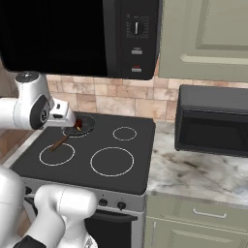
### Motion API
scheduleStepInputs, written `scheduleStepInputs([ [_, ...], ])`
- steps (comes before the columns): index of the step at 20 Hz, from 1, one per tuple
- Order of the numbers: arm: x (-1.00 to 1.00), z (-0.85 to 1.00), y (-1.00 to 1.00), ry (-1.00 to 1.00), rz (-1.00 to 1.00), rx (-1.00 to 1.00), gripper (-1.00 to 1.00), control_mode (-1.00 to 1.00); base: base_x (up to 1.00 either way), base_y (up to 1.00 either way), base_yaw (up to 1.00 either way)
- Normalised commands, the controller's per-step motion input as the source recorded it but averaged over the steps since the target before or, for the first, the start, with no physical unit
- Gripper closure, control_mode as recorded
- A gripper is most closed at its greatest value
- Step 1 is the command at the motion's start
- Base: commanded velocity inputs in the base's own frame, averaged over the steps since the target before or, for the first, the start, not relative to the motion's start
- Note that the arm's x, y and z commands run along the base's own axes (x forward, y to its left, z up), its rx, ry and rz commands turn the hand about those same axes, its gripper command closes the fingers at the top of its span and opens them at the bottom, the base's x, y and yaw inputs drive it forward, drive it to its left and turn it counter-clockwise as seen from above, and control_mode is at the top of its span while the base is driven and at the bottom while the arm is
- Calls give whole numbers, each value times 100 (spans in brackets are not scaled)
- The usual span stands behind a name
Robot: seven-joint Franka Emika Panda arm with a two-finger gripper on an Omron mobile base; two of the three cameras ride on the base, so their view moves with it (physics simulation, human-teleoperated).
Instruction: Pick up the pan with the steak in it and place it on the dining table. Then place the steak on the plate.
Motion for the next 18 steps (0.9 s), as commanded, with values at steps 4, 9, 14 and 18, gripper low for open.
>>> scheduleStepInputs([
  [4,3,-31,43,-4,0,7,-100,-100,0,0,0],
  [9,11,-31,34,-3,0,9,-100,-100,0,0,0],
  [14,23,-34,26,0,0,11,-100,-100,0,0,0],
  [18,28,-31,25,0,0,7,-100,-100,0,0,0],
])
